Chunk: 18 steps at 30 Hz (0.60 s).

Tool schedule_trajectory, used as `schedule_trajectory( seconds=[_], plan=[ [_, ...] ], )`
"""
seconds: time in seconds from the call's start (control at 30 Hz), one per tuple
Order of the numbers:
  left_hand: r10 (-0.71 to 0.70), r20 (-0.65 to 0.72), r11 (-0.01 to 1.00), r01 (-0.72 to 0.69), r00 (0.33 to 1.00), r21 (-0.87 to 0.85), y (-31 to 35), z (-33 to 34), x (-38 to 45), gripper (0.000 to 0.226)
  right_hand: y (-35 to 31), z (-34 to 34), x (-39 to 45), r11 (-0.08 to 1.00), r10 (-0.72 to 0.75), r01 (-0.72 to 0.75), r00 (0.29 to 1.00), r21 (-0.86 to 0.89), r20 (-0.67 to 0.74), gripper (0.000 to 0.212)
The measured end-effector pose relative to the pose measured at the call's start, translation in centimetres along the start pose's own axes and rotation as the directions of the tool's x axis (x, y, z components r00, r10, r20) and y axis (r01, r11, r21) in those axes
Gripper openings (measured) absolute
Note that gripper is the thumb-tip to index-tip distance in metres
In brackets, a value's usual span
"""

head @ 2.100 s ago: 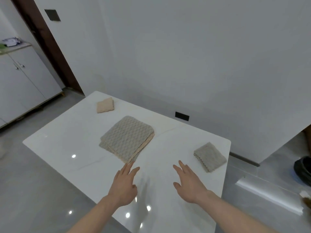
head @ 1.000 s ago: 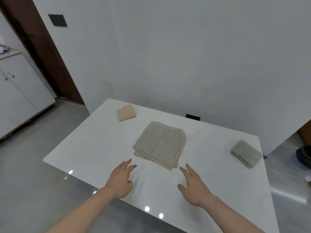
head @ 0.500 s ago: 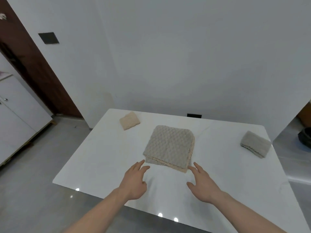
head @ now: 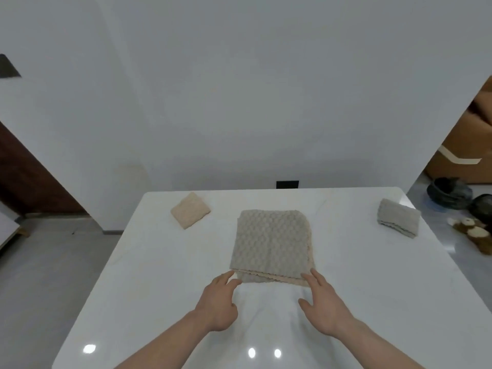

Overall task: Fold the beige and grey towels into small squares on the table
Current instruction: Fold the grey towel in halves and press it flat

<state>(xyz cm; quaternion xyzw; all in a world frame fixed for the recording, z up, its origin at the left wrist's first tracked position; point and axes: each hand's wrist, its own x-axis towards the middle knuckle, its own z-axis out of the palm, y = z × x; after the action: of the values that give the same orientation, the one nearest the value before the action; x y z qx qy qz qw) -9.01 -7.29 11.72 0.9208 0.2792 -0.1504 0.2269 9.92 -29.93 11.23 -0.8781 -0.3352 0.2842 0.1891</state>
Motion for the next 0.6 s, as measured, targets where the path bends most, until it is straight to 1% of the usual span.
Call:
schedule_trajectory(
  seconds=[0.33, 0.5, 0.6],
  plan=[
    [0.022, -0.003, 1.0, -0.022, 1.0, -0.007, -0.7, 0.6, 4.0, 0.076, 1.2, 0.1, 2.7, 0.999, 0.01, -0.011, 0.999, -0.032, -0.04, 0.066],
    [0.043, -0.063, 0.999, -0.043, 0.997, 0.005, -1.2, 1.9, 7.9, 0.073, 2.9, 1.9, 6.4, 0.999, -0.028, 0.025, 0.996, -0.03, -0.091, 0.065],
    [0.079, -0.139, 0.997, -0.078, 0.987, 0.013, -2.2, 4.1, 11.5, 0.064, 4.3, 4.1, 9.7, 0.999, -0.052, 0.051, 0.99, -0.009, -0.13, 0.063]
  ],
)
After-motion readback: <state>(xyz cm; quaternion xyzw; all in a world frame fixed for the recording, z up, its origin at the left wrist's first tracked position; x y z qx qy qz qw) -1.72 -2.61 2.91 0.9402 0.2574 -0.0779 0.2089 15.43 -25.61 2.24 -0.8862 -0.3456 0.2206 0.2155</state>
